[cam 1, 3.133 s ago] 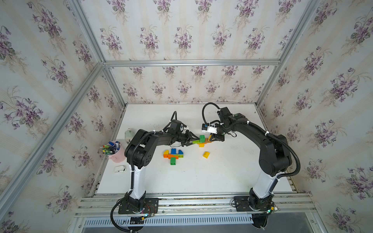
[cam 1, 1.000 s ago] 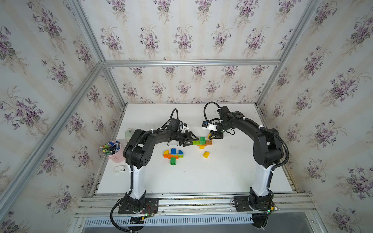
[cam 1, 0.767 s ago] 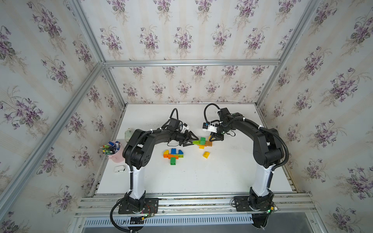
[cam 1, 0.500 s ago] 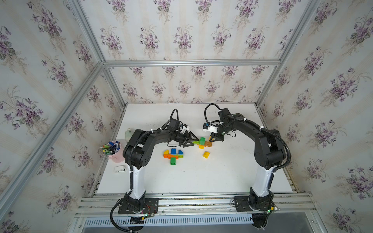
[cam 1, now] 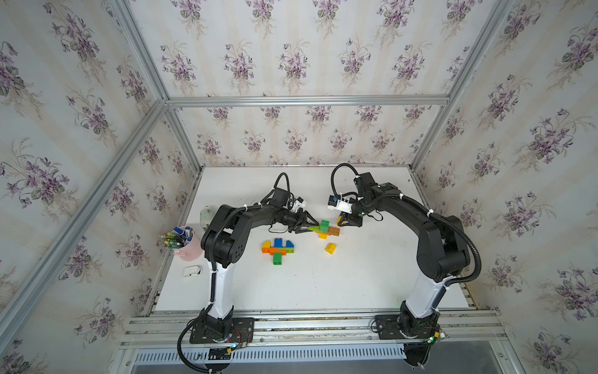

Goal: Assemble a fork with lego
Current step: Assemble the lego brick with the lego brick.

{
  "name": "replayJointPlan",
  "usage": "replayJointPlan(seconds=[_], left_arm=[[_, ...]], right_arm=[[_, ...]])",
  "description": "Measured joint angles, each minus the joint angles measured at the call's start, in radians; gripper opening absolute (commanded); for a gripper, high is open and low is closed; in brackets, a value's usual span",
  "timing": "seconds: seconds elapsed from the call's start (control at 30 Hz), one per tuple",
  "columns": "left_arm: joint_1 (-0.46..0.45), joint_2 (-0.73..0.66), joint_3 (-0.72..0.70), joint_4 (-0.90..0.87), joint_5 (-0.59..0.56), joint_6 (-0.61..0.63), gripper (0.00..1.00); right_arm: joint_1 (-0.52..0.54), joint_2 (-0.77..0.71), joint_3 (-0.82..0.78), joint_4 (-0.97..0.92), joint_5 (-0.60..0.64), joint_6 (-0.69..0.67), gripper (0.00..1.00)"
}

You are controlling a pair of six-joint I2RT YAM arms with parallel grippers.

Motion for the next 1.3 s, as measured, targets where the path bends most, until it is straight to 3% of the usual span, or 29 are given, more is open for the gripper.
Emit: replayJointPlan(seconds=[0.6, 1.3], left_arm=[[0.000, 0.013, 0.001, -0.005, 0.008, 0.011, 0.32], [0.001, 0.026, 0.008, -0.015, 0.025, 0.026, 0.33]], right_arm=[[0.012, -0.027, -0.050, -0.004, -0.037, 0.019, 0.07], [0.039, 0.065, 0.034, -0.061, -0.010, 0.006, 0.07]])
